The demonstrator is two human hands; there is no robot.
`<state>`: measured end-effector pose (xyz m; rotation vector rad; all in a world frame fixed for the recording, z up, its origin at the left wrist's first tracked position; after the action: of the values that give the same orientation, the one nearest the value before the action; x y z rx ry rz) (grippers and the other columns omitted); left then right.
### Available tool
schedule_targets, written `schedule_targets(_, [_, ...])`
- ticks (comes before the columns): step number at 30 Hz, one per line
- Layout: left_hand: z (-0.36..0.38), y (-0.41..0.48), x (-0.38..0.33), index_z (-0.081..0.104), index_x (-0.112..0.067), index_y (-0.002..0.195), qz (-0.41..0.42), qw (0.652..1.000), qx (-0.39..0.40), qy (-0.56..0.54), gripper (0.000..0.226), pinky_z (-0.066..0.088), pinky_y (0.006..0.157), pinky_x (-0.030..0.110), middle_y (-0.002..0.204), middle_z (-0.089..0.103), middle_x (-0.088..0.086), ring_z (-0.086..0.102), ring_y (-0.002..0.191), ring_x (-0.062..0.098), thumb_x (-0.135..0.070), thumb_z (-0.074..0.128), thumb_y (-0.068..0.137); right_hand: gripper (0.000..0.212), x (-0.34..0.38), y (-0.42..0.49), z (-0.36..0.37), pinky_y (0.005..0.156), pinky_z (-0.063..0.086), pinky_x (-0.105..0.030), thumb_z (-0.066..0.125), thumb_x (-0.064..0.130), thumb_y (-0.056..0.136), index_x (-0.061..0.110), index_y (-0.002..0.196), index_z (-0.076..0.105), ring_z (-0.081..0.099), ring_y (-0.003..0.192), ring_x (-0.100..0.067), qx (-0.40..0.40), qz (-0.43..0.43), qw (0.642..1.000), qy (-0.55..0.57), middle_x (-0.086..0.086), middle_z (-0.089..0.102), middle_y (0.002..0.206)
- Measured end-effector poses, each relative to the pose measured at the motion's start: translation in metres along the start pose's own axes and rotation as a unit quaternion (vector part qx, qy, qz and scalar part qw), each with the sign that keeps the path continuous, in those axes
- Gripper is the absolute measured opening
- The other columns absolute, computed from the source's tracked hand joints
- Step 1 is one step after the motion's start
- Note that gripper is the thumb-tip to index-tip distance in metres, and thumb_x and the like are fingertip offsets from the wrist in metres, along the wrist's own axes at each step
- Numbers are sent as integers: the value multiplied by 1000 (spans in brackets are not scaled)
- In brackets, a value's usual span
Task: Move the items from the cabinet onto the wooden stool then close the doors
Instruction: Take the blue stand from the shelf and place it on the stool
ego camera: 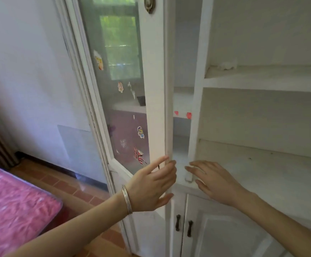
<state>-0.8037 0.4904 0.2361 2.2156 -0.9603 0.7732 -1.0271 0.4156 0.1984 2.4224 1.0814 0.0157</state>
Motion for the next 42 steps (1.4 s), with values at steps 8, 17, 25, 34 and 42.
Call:
schedule_targets(8, [-35,-92,-2,69,-11,105,-31,1000,6,2,44,18,112,50,111,66,6,42,125,27,-42,42,89,45,110,-10,-18,86,49,-30,38,32,82,21,121,56,59,104,-17,-12,5,1000,6,-1,61,118])
schedule_targets(17, [-58,-204,17,69,-11,102,-85,996,9,12,37,20,109,52,113,65,6,38,129,24,-34,45,87,44,195,-10,-46,85,48,-30,38,30,80,22,120,54,59,103,-17,-26,10,999,21,0,61,115])
schedule_targets(25, [-56,-281,38,68,-7,111,-221,974,41,-9,47,24,106,56,124,62,8,31,134,20,-34,37,87,45,229,6,-54,82,49,-30,37,32,79,21,116,59,62,99,-17,-23,-5,1000,10,0,64,111])
schedule_targets(34, [-43,-329,66,67,-7,111,-392,911,122,-43,56,19,107,60,124,60,9,25,137,18,-42,35,81,44,245,31,-50,82,50,-35,63,24,74,19,118,59,61,101,-20,-11,-28,999,11,-3,63,114])
schedule_targets(42, [-38,-320,59,67,-9,112,-383,920,84,-16,51,17,106,62,120,61,12,33,131,28,-40,58,73,47,246,49,-44,82,49,-34,70,24,74,20,119,58,60,103,-20,-5,-41,999,7,-3,62,116])
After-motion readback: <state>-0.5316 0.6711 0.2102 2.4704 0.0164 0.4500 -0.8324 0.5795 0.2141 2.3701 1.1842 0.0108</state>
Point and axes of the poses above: each hand's wrist, its own y-axis towards the middle knuckle, its own z-axis out of the palm, x = y × z, the point moved 1 cm from there along y, towards the middle knuckle
